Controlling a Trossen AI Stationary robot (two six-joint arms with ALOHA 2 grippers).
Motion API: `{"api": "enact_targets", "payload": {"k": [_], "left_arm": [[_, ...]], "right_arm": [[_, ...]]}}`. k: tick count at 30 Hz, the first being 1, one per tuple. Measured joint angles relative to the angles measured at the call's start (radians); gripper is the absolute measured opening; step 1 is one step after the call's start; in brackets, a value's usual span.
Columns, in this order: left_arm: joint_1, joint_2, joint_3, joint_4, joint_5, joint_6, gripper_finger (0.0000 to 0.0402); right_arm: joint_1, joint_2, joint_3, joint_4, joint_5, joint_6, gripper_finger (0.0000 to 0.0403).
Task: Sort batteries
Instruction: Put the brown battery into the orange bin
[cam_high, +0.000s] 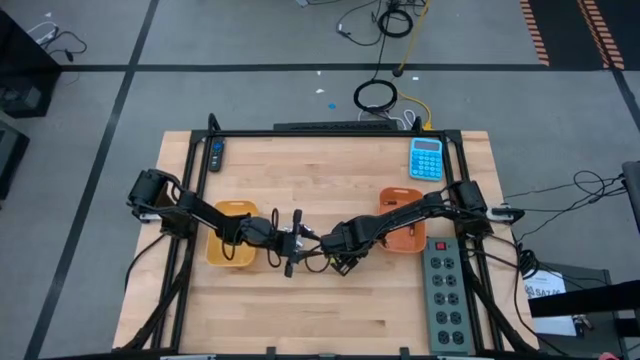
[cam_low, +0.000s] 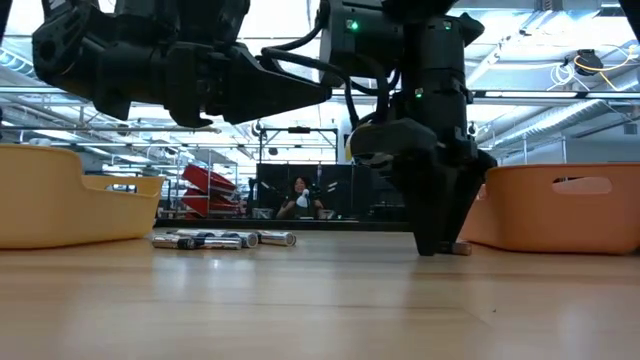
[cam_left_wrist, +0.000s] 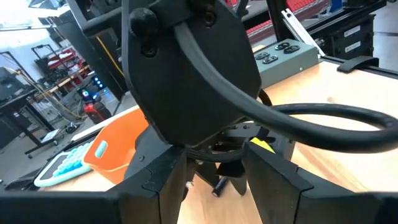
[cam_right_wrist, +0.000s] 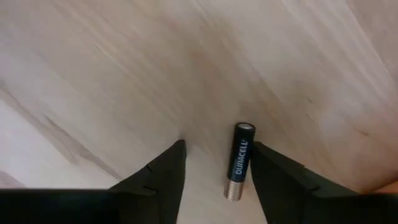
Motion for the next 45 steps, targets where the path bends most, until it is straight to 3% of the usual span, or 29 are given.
{"api": "enact_targets", "payload": {"k": [9, 16, 22, 26, 35, 41, 45], "left_arm": [[0.005, 0.000, 0.000, 0.003, 0.007, -0.008, 0.0170], [0.006, 0.000, 0.000, 0.000, 0.008, -0.008, 0.0170], [0.006, 0.000, 0.000, 0.000, 0.008, -0.008, 0.0170], [0.004, 0.000, 0.000, -0.012, 0.010, -0.008, 0.0170], [0.003, 0.001, 0.000, -0.059, 0.013, -0.059, 0.0170], [-0.022, 0.003, 0.000, -0.058, 0.073, -0.094, 0.0170], [-0.062, 0.004, 0.000, -0.065, 0.081, -0.092, 0.0170]], "right_arm": [[0.023, -0.003, -0.002, -0.015, 0.002, -0.084, 0.0016], [0.040, 0.004, 0.098, -0.191, 0.019, -0.117, 0.0005], [0.040, -0.003, 0.251, -0.477, 0.135, -0.122, 0.0003], [0.041, -0.010, 0.290, -0.576, 0.212, -0.085, 0.0002], [0.076, -0.120, 0.290, -0.691, 0.412, 0.087, 0.0001], [0.080, -0.200, 0.151, -0.669, 0.396, 0.179, 0.0012], [0.106, -0.247, 0.033, -0.589, 0.383, 0.254, 0.0054]]}}
